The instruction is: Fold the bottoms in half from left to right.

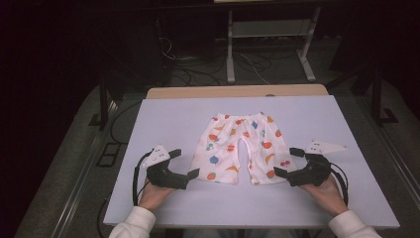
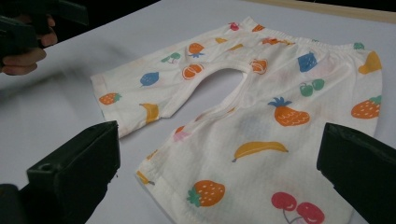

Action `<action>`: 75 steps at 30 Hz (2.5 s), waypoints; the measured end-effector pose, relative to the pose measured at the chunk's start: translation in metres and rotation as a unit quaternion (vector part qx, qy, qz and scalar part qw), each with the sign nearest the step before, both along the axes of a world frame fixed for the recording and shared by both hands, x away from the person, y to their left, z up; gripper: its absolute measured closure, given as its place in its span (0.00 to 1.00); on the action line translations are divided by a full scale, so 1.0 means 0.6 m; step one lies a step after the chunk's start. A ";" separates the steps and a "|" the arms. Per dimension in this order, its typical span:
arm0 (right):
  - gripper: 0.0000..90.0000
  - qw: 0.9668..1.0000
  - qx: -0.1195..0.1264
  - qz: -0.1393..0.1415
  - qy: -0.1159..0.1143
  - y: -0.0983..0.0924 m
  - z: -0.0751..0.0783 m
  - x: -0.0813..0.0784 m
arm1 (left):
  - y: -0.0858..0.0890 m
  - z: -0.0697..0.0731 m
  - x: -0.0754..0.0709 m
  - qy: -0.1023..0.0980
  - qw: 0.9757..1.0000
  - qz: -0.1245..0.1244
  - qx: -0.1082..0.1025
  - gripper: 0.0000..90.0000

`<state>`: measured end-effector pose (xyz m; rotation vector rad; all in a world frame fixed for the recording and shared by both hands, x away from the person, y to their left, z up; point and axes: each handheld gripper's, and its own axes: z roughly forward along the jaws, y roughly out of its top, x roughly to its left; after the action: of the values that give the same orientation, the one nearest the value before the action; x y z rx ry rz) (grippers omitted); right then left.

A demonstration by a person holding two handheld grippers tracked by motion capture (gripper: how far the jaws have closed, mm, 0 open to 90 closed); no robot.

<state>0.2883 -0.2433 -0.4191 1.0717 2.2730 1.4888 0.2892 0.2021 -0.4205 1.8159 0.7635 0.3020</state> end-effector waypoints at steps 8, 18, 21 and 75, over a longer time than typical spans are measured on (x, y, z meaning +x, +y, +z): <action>0.00 1.000 -0.002 0.000 0.003 -0.001 0.000 -0.001 | 0.000 0.001 -0.002 -0.001 1.000 -0.001 -0.001 0.00; 0.00 1.000 -0.001 -0.004 -0.001 -0.002 0.005 -0.003 | -0.001 0.002 -0.003 -0.001 1.000 -0.002 -0.004 0.00; 0.00 1.000 -0.001 -0.007 0.004 -0.004 0.006 0.000 | -0.002 0.002 -0.003 -0.002 1.000 -0.004 -0.004 0.00; 0.00 0.999 -0.021 0.029 0.012 0.084 0.114 0.119 | -0.003 0.005 -0.006 -0.001 1.000 -0.006 -0.013 0.00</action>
<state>0.3595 -0.1928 -0.3505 1.0254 2.3608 1.4502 0.2859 0.2005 -0.4177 1.7943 0.7529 0.2846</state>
